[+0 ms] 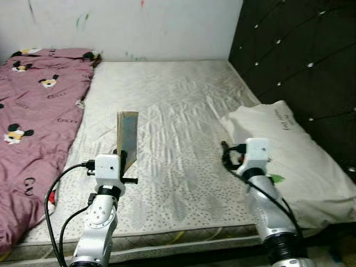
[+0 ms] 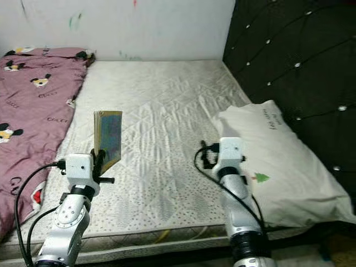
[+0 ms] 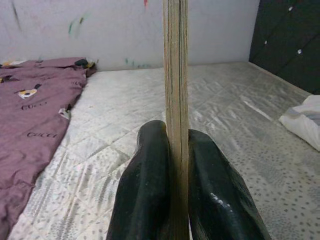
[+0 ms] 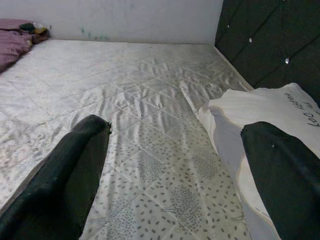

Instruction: Clean up the room

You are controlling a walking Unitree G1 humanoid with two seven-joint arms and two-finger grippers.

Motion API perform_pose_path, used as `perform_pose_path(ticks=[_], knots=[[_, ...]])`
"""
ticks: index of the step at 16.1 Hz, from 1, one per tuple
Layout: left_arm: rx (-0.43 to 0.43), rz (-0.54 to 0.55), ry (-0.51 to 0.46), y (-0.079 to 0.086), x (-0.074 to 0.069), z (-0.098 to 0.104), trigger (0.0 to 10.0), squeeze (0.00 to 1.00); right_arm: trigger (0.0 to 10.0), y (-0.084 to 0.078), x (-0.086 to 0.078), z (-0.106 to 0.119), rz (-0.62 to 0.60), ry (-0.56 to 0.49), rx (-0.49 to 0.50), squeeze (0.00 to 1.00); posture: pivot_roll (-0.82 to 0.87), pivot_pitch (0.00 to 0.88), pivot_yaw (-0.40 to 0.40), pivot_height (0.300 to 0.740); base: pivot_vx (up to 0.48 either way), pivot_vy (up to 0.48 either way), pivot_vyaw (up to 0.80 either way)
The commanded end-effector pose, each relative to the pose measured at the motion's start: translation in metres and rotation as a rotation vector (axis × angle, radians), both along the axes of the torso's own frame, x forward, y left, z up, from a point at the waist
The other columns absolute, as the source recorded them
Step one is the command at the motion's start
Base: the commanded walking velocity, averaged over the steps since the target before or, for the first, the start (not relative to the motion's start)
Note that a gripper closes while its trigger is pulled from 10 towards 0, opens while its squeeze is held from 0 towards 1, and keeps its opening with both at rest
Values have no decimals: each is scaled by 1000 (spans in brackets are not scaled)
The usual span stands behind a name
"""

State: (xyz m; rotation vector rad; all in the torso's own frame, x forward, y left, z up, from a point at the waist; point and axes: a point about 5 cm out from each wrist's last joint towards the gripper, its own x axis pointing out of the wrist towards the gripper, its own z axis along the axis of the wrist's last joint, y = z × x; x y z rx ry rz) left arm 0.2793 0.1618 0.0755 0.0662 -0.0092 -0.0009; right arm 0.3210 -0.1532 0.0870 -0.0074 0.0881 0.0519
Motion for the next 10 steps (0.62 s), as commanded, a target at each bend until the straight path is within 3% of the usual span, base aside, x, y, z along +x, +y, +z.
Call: perform_pose_path(ticks=[1,3,7,10], knots=[[7,3,-44,0,5,10,10000,0,10000,-2,0,3,0,-17,-6,0,4,0,-29,740,0,-480,0],[4,3,-43,0,5,10,10000,0,10000,0,-1,2,6,-18,-9,0,4,0,-29,740,0,-480,0],[4,-1,-42,-1,5,10,10000,0,10000,1,0,3,16,-23,-18,0,5,0,-30,740,0,-480,541],[5,-1,-43,-1,5,10,10000,0,10000,1,0,2,9,-17,-15,0,5,0,-30,740,0,-480,0]])
